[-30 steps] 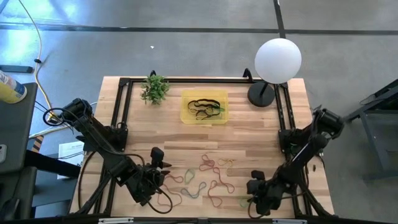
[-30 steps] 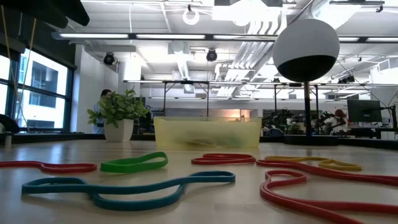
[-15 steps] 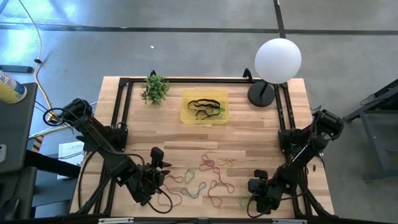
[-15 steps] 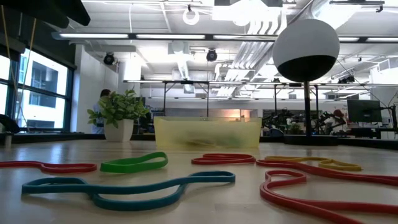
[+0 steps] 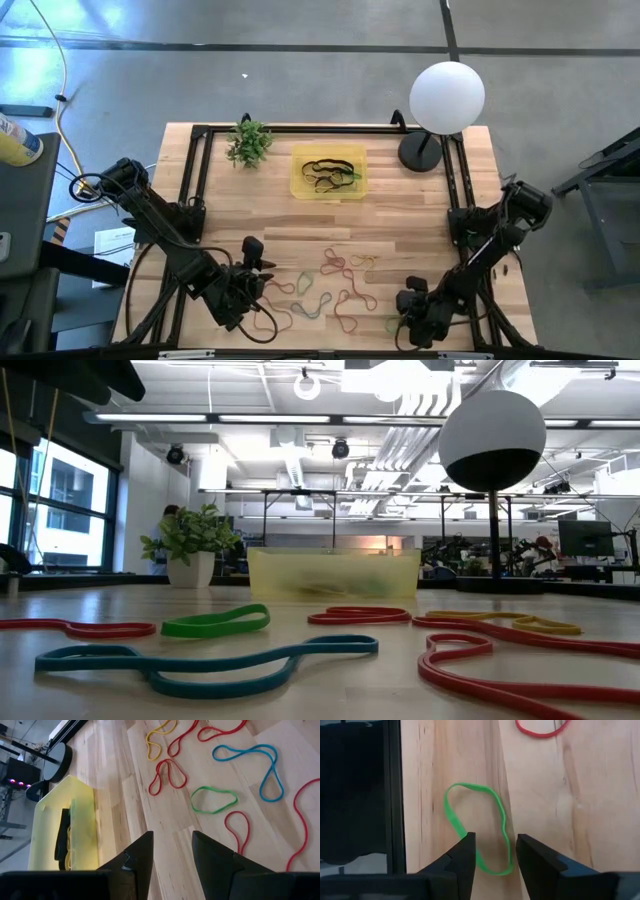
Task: Pick and place rubber bands into bin
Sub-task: Put the bottom green rubber band into the yellow bin
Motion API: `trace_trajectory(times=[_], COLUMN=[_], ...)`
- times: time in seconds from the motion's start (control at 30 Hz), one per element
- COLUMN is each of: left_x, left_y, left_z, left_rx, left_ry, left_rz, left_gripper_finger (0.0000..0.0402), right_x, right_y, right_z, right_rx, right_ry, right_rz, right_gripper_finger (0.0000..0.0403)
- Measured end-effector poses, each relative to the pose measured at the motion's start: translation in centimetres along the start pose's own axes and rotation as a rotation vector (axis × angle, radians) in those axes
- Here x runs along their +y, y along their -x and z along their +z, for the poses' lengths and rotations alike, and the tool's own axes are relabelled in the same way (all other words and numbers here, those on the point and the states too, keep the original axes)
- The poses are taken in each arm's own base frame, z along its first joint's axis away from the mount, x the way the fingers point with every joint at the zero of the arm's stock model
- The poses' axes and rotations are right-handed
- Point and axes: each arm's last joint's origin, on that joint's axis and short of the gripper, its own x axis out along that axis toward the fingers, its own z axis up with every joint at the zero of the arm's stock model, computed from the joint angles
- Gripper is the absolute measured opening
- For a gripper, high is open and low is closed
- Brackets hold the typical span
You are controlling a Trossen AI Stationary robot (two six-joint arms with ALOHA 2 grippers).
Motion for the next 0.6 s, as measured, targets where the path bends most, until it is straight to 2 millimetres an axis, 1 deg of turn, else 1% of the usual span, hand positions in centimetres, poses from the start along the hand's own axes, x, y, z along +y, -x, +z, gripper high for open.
trace_trajectory(times=[0.13,0.33,0.37,0.5,0.6], left_x=[0.0,0.0,0.0,0.0,0.0], left_y=[0.0,0.0,0.0,0.0,0.0], left_z=[0.0,0.0,0.0,0.0,0.0], left_rx=[0.000,0.000,0.000,0.001,0.002], left_ry=[0.002,0.002,0.002,0.001,-0.001], left_rz=[0.000,0.000,0.000,0.000,0.000], left_gripper_finger=[0.0124,0.0124,0.0124,0.0124,0.0124], right_x=[0.2,0.4,0.5,0.6,0.7], right_y=[0.3,0.6,0.7,1.0,1.4], right_z=[0.0,0.2,0.2,0.5,0.8], right_rx=[0.028,0.052,0.052,0.039,0.029], right_ry=[0.020,0.074,0.080,0.096,0.145], right_rz=[-0.051,-0.095,-0.104,-0.162,-0.231], right_gripper_finger=[0.0096,0.0012,0.0007,0.0012,0.0003])
